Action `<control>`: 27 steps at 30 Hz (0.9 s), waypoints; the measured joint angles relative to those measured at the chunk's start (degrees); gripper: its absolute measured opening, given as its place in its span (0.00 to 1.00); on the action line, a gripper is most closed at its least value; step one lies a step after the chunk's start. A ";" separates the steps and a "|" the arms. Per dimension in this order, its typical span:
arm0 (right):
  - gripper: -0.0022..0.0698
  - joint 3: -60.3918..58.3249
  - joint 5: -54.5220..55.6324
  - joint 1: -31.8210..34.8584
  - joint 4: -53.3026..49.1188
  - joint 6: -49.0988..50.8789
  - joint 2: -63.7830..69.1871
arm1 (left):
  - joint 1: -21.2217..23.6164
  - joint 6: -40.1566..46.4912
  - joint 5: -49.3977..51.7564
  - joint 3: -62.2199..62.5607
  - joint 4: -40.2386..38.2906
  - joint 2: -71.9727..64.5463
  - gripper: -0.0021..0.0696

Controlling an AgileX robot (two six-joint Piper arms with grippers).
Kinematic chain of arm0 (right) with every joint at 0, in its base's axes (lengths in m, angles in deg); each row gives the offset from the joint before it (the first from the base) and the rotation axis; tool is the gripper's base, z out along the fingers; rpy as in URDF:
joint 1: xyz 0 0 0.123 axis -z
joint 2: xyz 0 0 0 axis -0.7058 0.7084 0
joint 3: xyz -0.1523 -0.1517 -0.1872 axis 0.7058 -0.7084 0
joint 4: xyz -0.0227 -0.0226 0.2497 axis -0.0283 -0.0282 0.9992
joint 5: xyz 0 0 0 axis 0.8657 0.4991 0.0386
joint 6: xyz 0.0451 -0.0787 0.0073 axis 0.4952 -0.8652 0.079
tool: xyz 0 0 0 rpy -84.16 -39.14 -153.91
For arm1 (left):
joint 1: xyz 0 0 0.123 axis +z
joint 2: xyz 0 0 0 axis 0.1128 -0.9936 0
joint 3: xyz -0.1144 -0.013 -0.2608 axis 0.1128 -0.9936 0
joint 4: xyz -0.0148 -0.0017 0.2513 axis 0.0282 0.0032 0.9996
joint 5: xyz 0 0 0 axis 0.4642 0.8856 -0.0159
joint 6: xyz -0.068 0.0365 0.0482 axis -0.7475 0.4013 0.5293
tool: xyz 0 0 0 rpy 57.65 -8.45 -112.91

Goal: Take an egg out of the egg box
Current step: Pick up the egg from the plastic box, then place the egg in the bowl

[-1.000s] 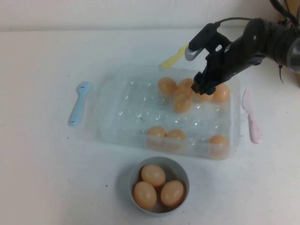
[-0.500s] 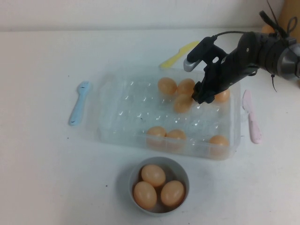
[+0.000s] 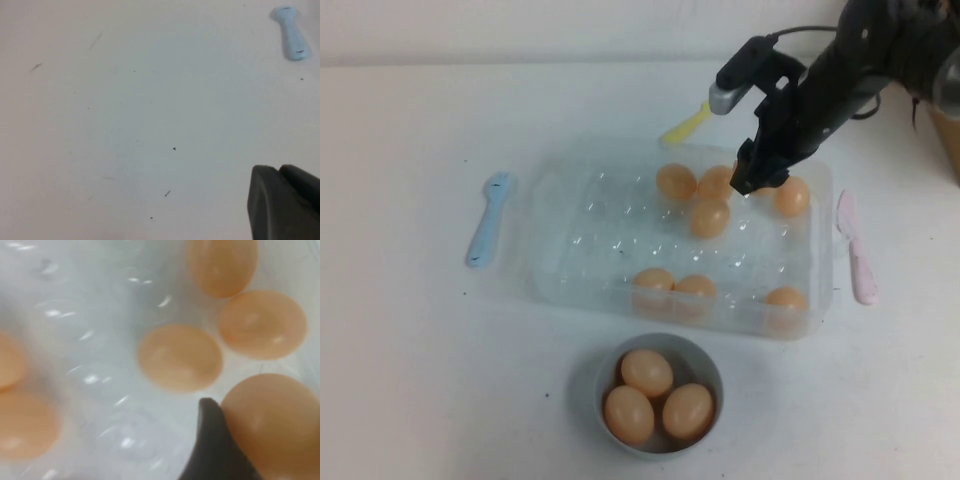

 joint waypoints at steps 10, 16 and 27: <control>0.54 3.19 -12.18 -2.13 -0.14 7.99 -9.91 | 0.00 0.00 0.00 0.00 0.00 0.00 0.02; 0.54 -7.93 -12.39 -11.51 -1.60 8.36 -16.14 | 0.00 0.00 0.00 0.00 0.00 0.00 0.02; 0.54 -19.33 -12.41 -23.00 -2.66 9.04 -16.56 | 0.00 0.00 0.00 0.00 0.00 0.00 0.02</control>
